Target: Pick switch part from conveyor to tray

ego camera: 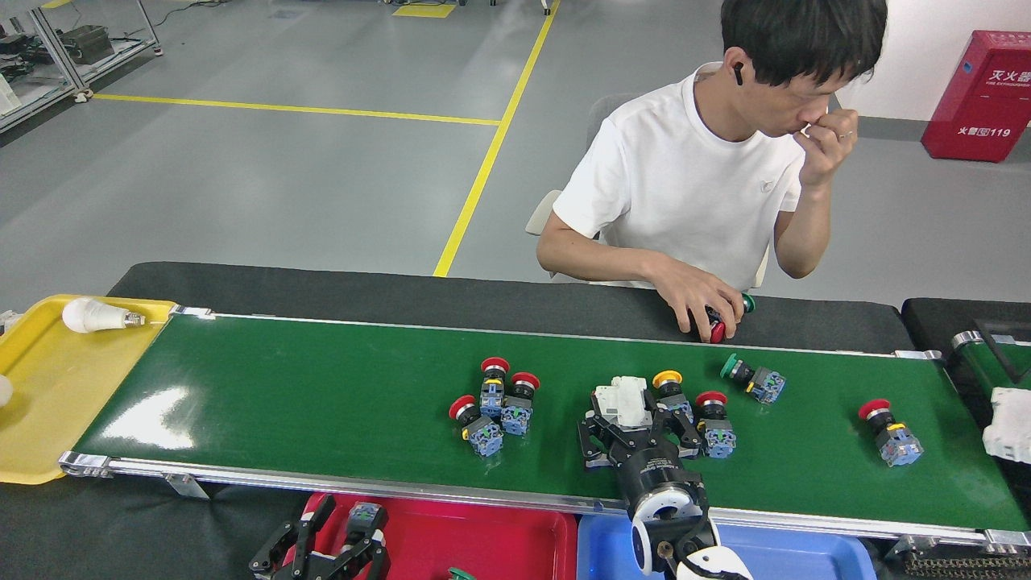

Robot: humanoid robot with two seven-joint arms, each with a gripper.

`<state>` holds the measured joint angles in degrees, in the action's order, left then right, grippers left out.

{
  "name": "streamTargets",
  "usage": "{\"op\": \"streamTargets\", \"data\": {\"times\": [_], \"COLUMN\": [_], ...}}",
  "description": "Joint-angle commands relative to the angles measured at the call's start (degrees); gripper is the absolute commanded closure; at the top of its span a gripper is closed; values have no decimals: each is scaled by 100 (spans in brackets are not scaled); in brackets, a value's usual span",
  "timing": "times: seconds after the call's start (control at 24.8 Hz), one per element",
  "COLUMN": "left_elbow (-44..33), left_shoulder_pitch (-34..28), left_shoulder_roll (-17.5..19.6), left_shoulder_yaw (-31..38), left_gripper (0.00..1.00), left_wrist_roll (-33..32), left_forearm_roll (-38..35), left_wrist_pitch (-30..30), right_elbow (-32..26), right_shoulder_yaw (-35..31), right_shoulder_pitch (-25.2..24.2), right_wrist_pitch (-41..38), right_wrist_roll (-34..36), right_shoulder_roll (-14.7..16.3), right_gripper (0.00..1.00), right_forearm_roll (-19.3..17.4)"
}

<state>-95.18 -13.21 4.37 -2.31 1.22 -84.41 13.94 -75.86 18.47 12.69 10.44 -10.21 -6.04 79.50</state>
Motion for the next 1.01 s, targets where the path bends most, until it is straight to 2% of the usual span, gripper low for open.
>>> {"op": "streamTargets", "data": {"times": [0.0,0.12,0.28,0.36,0.44,0.52,0.61,0.73,0.81,0.97], "left_elbow": [-203,-194,-27,201,439,623,755,1098,1405,1924], "left_shoulder_pitch": [29,196,530,750,926,1040,1110,1383,1664,2103], "left_shoulder_roll": [-51,-59,-51,-51,-33,-24,-51,-77,-77,-95], "left_shoulder_yaw": [90,108,55,11,-156,-296,-305,-393,-393,-358], "left_gripper": [0,0,0,0,0,0,0,0,0,0], "left_wrist_roll": [28,-25,-52,-60,-60,-60,-60,-104,-104,-104], "left_forearm_roll": [38,-15,-94,-225,-278,-287,-287,-296,-287,-287], "left_wrist_pitch": [-23,-23,-23,30,74,47,39,12,-6,-23], "right_elbow": [-113,-579,-1642,-2275,-2548,-2556,-2548,-2486,-2223,-1669], "right_shoulder_yaw": [-19,-19,-72,-186,-414,-721,-1223,-2190,-2769,-3552], "right_shoulder_pitch": [32,-47,-592,-1066,-1462,-1760,-1998,-2552,-2859,-3070], "right_wrist_pitch": [-183,-508,-1615,-2748,-3707,-4699,-5544,-5544,-5544,-5544], "right_wrist_roll": [-77,-95,-253,-279,-306,-315,-315,-323,-332,-332], "right_shoulder_roll": [-3,50,507,990,1368,1509,1518,1518,1544,1632], "right_gripper": [52,51,49,47,47,47,45,43,42,40], "right_forearm_roll": [-224,-488,-1103,-1832,-2308,-2483,-2510,-2677,-2712,-2729]}}
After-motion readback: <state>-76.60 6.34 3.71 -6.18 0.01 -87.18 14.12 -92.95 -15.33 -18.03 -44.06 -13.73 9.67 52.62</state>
